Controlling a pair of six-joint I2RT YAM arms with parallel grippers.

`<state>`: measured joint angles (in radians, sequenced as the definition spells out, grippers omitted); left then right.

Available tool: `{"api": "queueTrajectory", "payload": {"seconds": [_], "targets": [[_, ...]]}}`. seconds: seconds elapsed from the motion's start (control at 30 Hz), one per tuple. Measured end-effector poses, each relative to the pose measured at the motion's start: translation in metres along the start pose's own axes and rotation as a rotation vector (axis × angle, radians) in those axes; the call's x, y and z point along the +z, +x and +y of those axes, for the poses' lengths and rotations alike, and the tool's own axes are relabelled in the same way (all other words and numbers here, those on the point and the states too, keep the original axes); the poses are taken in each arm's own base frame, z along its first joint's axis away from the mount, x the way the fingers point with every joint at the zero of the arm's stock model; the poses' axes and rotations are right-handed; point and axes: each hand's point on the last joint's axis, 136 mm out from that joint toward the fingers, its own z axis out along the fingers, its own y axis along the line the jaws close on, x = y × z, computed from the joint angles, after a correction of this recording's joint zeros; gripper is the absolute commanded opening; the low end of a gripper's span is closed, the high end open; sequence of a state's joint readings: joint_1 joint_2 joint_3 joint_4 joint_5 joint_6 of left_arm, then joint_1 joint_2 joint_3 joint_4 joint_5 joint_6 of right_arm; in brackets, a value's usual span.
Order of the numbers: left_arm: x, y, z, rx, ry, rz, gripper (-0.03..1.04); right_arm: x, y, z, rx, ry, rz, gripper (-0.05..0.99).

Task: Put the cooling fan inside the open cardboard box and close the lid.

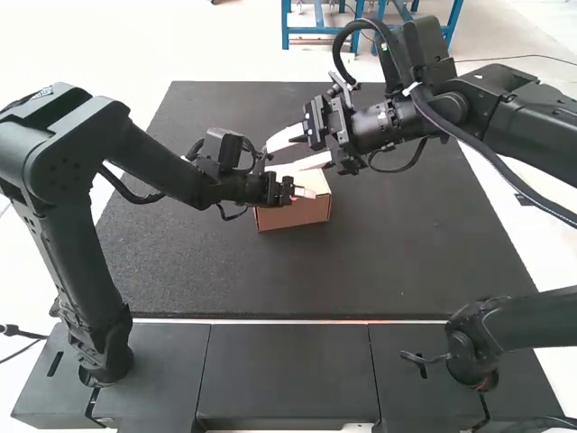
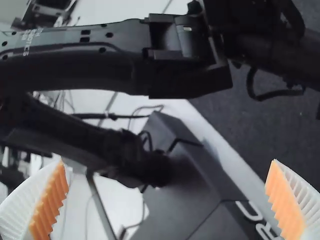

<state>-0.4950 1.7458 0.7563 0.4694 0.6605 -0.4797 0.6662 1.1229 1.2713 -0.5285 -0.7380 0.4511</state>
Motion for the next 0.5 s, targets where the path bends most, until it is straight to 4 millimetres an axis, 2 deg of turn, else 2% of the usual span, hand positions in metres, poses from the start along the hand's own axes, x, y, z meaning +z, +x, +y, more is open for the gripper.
{"api": "queueTrajectory", "payload": {"seconds": [0.13,0.33,0.43,0.5], "targets": [[-0.002,-0.003,0.004,0.001,-0.002,-0.009,0.85,0.0,0.003,-0.001,0.021,-0.001,-0.002,0.91],[-0.01,-0.012,0.01,-0.021,-0.035,-0.014,0.85,0.0,-0.008,-0.001,0.014,0.001,-0.047,0.91],[-0.022,-0.023,0.008,-0.021,-0.065,-0.038,0.85,-0.005,-0.021,-0.019,-0.031,0.089,-0.109,0.91],[-0.036,-0.044,-0.001,0.004,-0.088,-0.087,0.85,-0.021,-0.042,-0.047,-0.113,0.223,-0.203,0.91]]}}
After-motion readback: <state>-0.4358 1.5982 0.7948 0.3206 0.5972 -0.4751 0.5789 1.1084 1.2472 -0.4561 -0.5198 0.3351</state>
